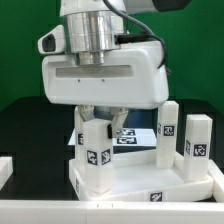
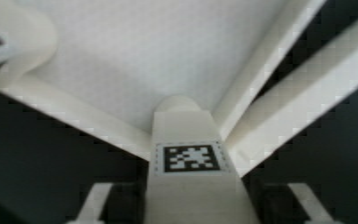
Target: Assemble desk
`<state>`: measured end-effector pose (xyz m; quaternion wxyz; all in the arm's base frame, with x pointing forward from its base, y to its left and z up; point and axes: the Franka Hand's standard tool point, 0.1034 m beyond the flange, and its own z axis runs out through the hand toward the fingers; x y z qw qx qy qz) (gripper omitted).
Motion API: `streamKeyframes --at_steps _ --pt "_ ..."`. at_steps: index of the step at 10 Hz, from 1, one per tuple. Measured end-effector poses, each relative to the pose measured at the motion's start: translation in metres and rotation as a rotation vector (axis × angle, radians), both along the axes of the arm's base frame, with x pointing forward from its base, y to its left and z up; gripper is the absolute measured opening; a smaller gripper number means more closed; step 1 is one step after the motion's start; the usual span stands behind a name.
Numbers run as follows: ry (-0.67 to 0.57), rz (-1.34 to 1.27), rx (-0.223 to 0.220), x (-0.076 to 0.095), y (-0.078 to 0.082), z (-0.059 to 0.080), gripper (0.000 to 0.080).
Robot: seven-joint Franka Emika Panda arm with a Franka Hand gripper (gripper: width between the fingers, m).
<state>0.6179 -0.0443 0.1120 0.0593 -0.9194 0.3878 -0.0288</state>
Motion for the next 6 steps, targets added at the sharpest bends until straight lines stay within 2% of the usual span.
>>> streamKeyframes --at_steps 1,3,4,6 --pt "0.018 -0.228 0.02 0.0011 -0.0001 0.0015 0.0284" --pt "0.056 -0.653 0.106 -0.0008 0.0016 -0.0021 0.0284" --pt "0.064 -0.775 0.145 -0.0005 -0.0024 -0.0024 0.0284" --pt "0.077 -0.88 0.156 -0.0004 -0.0018 -0.0027 0.0284"
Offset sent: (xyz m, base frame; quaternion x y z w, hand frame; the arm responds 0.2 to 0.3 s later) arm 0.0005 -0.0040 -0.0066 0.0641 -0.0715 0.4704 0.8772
